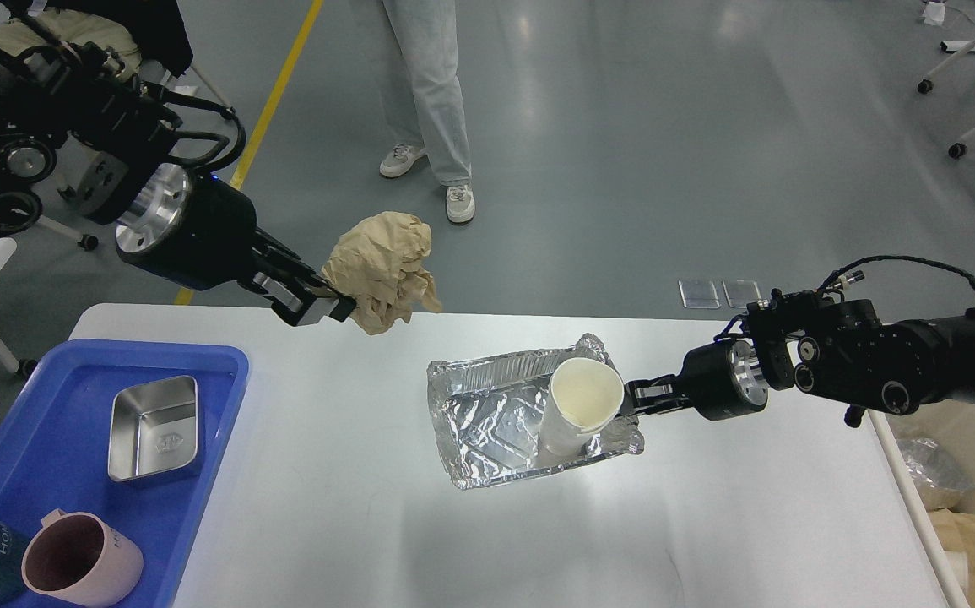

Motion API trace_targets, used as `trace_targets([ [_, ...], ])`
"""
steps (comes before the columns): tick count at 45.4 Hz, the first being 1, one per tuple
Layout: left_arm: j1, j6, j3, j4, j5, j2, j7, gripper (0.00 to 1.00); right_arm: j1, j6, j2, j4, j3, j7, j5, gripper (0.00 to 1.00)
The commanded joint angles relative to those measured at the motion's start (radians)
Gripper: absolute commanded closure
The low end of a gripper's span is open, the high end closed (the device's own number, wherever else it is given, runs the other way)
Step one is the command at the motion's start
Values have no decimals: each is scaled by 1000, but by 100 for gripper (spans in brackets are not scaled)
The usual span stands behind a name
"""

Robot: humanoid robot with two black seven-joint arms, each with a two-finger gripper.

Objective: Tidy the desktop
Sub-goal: 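Lift the crumpled paper with the left gripper over the foil tray, then lower the crumpled paper into the foil tray and release it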

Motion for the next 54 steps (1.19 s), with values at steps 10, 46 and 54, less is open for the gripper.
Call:
trace_targets([
  [10, 21, 16, 53, 64, 3, -174, 10, 100, 8, 0, -1, 0, 0, 1, 8, 100],
  [46, 153, 96, 40, 273, -27, -411, 18, 62, 44, 6, -15, 13, -6, 1, 14, 100],
  [54, 153, 116, 42, 273, -43, -411, 18, 48, 44, 6, -15, 13, -8, 1, 13, 100],
])
